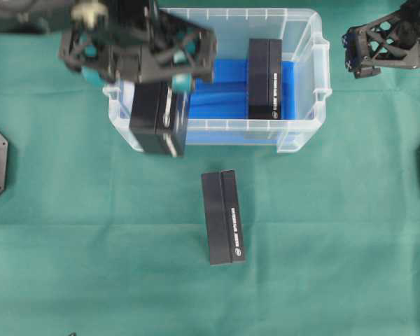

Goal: Take out the box from the case.
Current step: 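Carry the box to the table left of the first box and lower it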

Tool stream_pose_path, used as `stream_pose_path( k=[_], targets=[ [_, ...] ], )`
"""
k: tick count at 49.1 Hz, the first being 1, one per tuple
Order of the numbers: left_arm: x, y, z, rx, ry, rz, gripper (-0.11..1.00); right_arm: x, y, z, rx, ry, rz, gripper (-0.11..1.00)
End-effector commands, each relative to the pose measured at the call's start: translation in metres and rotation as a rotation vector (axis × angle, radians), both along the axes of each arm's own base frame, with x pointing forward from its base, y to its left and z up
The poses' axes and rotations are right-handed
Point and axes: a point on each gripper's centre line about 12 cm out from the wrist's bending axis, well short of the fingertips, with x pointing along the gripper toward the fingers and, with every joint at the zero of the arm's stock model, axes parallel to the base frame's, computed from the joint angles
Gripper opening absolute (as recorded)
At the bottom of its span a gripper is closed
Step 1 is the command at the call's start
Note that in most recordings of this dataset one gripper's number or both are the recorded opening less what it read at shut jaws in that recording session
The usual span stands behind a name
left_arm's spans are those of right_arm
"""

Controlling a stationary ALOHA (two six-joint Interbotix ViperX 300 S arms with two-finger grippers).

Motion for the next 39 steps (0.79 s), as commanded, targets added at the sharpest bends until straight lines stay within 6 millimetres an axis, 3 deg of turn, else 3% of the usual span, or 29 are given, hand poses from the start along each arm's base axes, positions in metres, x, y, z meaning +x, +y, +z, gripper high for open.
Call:
stream_pose_path(
  k=[1,26,39],
  targets=[
    [-0.012,-0.018,0.02,0.009,-0.059,-0.006,0.63,0.0,0.003,0.007,-0.007,-0.023,0.012,0.93],
    [-0.03,-0.111,0.008,-0.033,-0.014,0.064,0.63,0.002,0.007,0.006,-0.006,-0.022,0.031,0.93],
    [-0.035,-0.13,0.005,-0.027,0.001,0.089,0.63,0.002,0.008,0.007,-0.008,-0.023,0.032,0.93]
  ],
)
